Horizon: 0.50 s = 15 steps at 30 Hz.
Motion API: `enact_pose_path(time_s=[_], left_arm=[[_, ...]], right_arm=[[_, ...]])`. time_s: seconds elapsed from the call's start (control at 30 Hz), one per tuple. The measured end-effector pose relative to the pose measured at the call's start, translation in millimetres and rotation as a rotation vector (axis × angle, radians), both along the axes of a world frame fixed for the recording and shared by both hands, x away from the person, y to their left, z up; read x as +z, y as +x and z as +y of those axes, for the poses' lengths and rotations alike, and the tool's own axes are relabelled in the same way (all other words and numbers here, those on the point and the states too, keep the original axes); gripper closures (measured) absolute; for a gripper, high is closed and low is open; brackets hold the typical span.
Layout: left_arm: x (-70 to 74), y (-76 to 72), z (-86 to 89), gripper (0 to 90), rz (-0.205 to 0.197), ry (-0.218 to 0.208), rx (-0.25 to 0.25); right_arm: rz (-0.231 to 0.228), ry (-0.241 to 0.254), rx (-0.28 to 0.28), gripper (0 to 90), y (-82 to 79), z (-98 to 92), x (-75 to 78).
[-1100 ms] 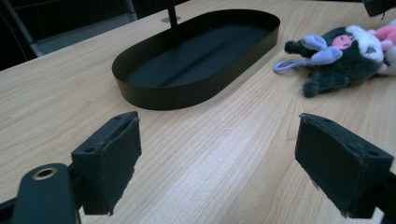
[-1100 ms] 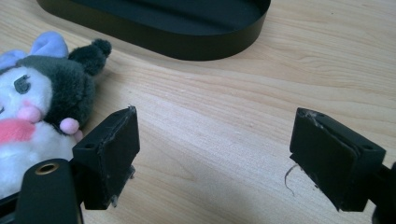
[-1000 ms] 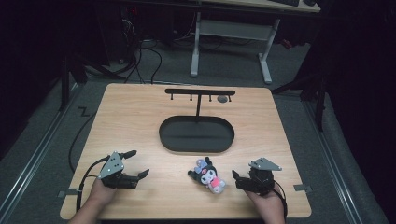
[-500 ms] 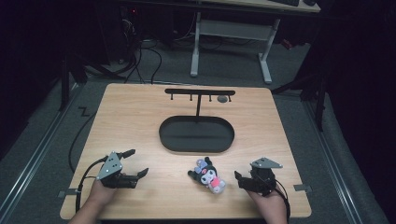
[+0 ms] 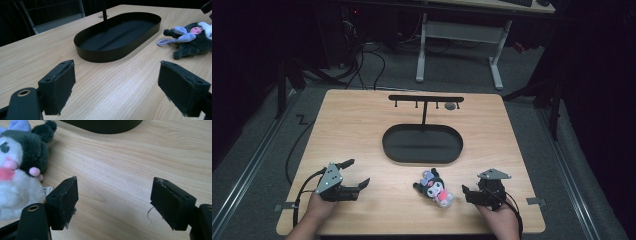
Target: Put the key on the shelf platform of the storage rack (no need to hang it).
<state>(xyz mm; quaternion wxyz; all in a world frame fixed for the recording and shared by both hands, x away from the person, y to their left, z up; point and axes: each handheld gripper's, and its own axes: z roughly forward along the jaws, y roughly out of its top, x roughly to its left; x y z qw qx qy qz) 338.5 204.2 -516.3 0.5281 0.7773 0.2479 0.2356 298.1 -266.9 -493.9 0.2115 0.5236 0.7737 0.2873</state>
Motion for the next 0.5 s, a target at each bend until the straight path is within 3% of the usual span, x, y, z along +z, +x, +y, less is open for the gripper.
enact_pose_path(time_s=[0.37, 0.43, 0.5], left_arm=[[-2.5, -3.4, -4.9, 15.4, 0.001, 0.017, -0.024], [-2.3, -3.8, -5.3, 15.3, -0.003, 0.02, -0.026], [-1.9, -4.1, -4.8, 15.4, -0.006, 0.023, -0.029]], right_arm=[[0.014, -0.006, 0.017, 20.5, 5.2, -2.5, 9.3], [0.026, 0.01, 0.008, 20.6, 7.6, -4.0, 8.9], [0.043, -0.006, 0.006, 20.7, 9.7, -4.2, 7.7]])
